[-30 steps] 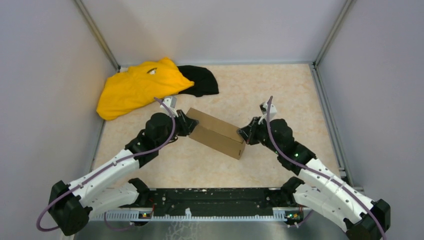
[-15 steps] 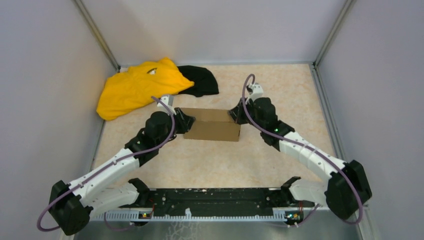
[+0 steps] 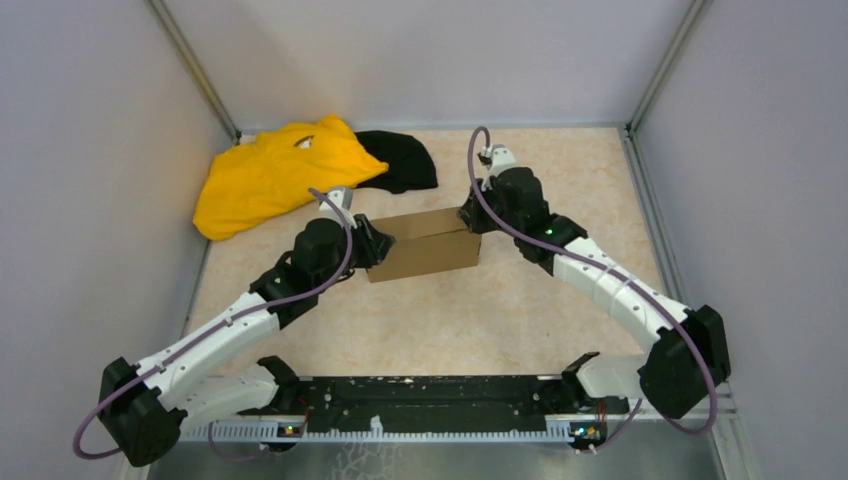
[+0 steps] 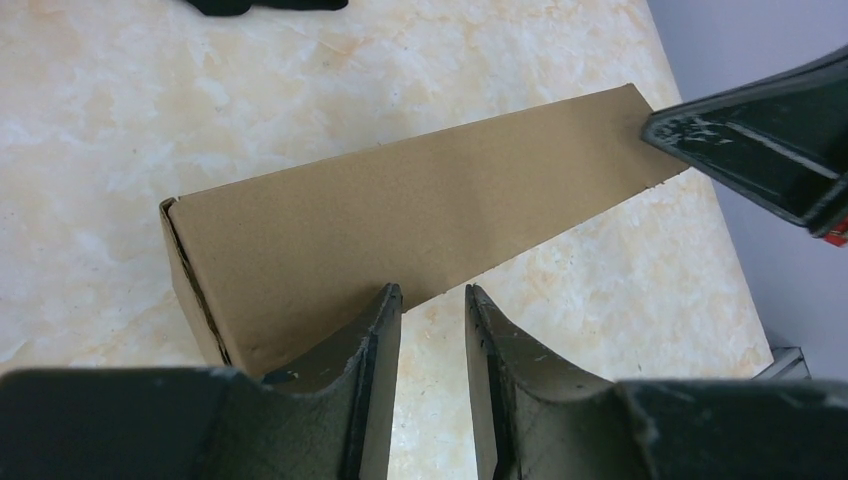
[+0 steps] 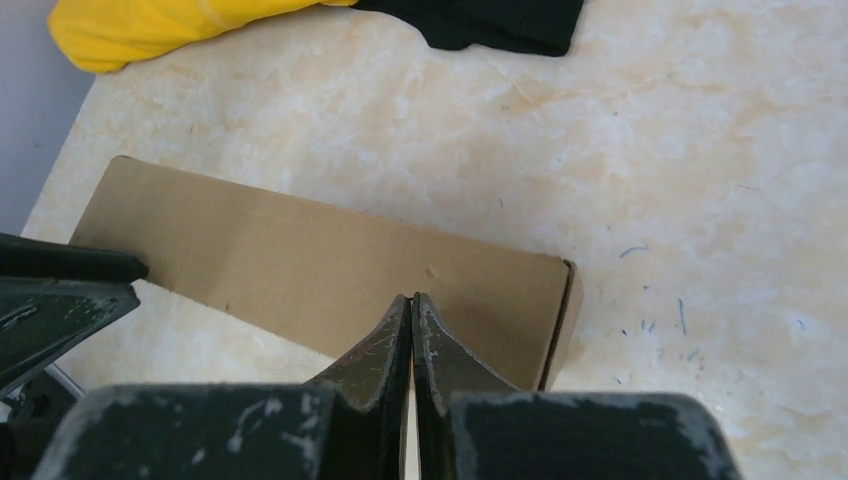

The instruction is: Fold the paper box

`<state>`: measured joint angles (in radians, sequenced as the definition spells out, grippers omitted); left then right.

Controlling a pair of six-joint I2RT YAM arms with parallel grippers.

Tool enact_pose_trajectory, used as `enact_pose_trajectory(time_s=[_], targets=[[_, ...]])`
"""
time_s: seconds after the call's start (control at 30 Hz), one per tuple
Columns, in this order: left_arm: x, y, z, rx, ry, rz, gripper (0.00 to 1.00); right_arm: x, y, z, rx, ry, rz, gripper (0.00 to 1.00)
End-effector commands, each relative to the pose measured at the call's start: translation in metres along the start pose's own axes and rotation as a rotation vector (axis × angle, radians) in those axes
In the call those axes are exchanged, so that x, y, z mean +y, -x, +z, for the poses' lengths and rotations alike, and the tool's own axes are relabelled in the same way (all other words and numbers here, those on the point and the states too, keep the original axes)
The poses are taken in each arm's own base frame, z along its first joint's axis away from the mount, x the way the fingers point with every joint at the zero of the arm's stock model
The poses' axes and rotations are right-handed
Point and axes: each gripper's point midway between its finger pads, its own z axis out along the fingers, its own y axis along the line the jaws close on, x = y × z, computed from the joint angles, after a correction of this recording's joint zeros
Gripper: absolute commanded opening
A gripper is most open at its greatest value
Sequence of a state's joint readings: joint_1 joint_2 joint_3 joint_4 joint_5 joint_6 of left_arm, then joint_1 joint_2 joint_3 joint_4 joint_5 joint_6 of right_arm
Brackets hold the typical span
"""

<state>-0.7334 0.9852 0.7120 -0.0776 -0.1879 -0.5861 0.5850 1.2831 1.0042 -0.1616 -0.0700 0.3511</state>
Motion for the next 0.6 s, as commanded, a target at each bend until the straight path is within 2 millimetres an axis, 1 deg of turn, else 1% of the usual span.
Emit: enact_pose_trajectory(time_s=[0.0,0.07,0.17,0.23,0.33,0.43,0.5,0.57], targets=[[0.024,-0.051,-0.004,0.199,0.077,0.062,0.37,0.001,0.045,-0.046,-0.105,-0.062,-0.059,0.01],[0.024,-0.050,-0.003,0.198,0.079,0.066,0.38,-0.007,0.045,-0.056,-0.114,-0.110,-0.065,0.01],[0.025,-0.047,-0.002,0.195,0.085,0.076,0.42,-0.021,0.038,-0.063,-0.106,-0.173,-0.084,0.02],[0.024,-0.046,-0.001,0.194,0.089,0.082,0.44,-0.026,0.032,-0.062,-0.086,-0.195,-0.098,0.01],[0.023,-0.042,-0.001,0.191,0.089,0.087,0.44,-0.030,0.021,-0.055,-0.050,-0.197,-0.111,0.02],[0.023,-0.042,0.000,0.192,0.090,0.091,0.44,-0.036,0.000,-0.041,0.020,-0.206,-0.117,0.02],[0.023,-0.043,0.002,0.193,0.093,0.095,0.45,-0.041,-0.018,-0.034,0.066,-0.205,-0.118,0.01],[0.024,-0.045,0.003,0.202,0.096,0.099,0.44,-0.046,-0.037,-0.031,0.111,-0.210,-0.111,0.01]])
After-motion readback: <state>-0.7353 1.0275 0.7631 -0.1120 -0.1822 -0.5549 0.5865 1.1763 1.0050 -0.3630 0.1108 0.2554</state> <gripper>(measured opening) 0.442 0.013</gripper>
